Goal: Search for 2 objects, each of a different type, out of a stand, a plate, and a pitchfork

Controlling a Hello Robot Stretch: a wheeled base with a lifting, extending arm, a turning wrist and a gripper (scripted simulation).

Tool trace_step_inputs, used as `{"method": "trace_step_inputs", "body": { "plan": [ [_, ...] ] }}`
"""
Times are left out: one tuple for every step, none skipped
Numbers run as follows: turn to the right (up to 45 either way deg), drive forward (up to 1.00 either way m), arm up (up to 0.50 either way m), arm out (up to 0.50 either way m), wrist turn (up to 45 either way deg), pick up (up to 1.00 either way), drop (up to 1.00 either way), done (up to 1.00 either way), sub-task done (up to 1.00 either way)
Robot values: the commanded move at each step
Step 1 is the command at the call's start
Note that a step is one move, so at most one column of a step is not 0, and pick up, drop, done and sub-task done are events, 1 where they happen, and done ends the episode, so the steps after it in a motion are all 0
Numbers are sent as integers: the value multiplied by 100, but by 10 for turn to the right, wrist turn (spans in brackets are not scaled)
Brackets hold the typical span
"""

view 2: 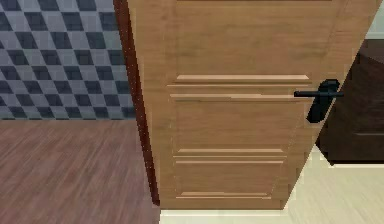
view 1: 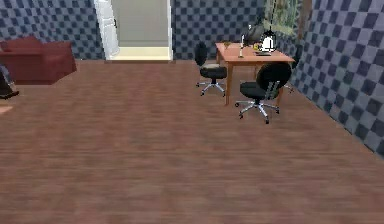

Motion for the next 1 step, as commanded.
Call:
{"method": "trace_step_inputs", "body": {
  "plan": [
    [0,100,0,0,0,0,0,0,0]
  ]
}}
